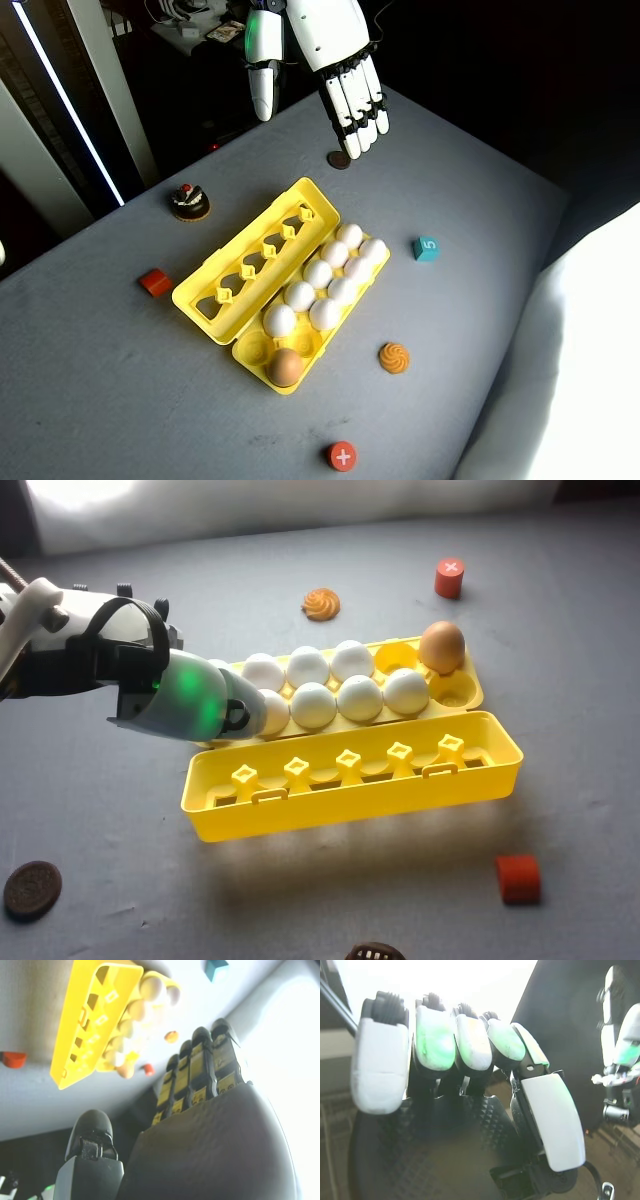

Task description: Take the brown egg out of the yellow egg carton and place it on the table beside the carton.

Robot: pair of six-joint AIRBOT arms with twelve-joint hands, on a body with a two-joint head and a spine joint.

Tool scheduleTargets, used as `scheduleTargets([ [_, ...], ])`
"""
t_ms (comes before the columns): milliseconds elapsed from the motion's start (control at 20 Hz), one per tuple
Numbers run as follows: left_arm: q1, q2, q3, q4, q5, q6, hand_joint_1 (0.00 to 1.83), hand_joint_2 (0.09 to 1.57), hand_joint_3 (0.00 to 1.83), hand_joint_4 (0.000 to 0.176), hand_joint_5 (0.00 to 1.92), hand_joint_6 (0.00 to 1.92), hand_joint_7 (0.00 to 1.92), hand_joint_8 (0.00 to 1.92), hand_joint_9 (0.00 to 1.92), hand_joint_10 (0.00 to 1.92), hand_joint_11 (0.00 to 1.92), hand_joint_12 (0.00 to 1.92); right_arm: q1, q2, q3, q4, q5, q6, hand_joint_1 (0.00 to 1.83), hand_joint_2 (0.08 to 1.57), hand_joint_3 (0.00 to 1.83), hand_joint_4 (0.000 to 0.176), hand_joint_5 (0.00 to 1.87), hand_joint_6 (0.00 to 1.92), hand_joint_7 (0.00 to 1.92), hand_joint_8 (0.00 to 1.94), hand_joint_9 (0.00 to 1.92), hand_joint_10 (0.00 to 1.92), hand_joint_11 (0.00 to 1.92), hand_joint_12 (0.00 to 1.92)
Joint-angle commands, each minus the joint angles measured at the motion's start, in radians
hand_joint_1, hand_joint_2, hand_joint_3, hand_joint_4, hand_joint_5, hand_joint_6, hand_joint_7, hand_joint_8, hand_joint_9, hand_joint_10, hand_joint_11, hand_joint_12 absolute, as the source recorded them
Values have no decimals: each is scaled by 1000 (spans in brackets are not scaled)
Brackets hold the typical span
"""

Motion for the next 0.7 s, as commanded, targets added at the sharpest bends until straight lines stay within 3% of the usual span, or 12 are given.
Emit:
scheduleTargets([
  [0, -16, -1, -3, 81, -25, 7, 0, 971, 289, 0, 52, 22, 45, 18, 15, 24, 0, 20, 26, 4, 9, -9, 45, 15, 0, 1132, 135, 0, 122, 61, 81, 43, 27, 56, 0, 188],
  [50, -16, -1, -3, 81, -25, 7, 0, 971, 289, 0, 52, 22, 45, 18, 15, 24, 0, 20, 54, -3, 19, -9, -6, 15, 0, 1132, 135, 0, 122, 61, 81, 43, 27, 56, 0, 188],
  [150, -16, -1, -3, 81, -25, 7, 0, 1099, 41, 0, 38, 1, 32, 0, 7, 1, 0, 0, 129, -20, 41, -9, -113, 4, 0, 1200, 9, 0, 143, 4, 97, 3, 40, 9, 0, 131],
  [300, -16, -1, -4, 81, -25, 7, 0, 1098, 32, 0, 34, 1, 17, 0, 0, 0, 0, 0, 281, -45, 84, -10, -326, -46, 0, 1207, 2, 0, 148, 1, 105, 2, 76, 8, 0, 324],
  [400, -16, 0, -4, 81, -25, 7, 0, 1100, 30, 0, 15, 1, 0, 0, 0, 0, 0, 0, 384, -78, 139, -90, -447, -67, 0, 1208, 2, 0, 131, 0, 99, 3, 76, 5, 0, 303],
  [550, -16, 0, -3, 81, -25, 7, 0, 1115, 33, 0, 16, 5, 1, 0, 0, 0, 0, 0, 484, -146, 219, -159, -567, -98, 0, 1196, 0, 0, 174, 9, 126, 5, 78, 3, 0, 308],
  [650, -16, 0, -3, 81, -25, 7, 0, 1135, 13, 0, 70, 5, 59, 8, 41, 8, 17, 10, 528, -193, 266, -159, -625, -129, 94, 1079, 0, 0, 240, 14, 159, 6, 105, 8, 0, 431],
])
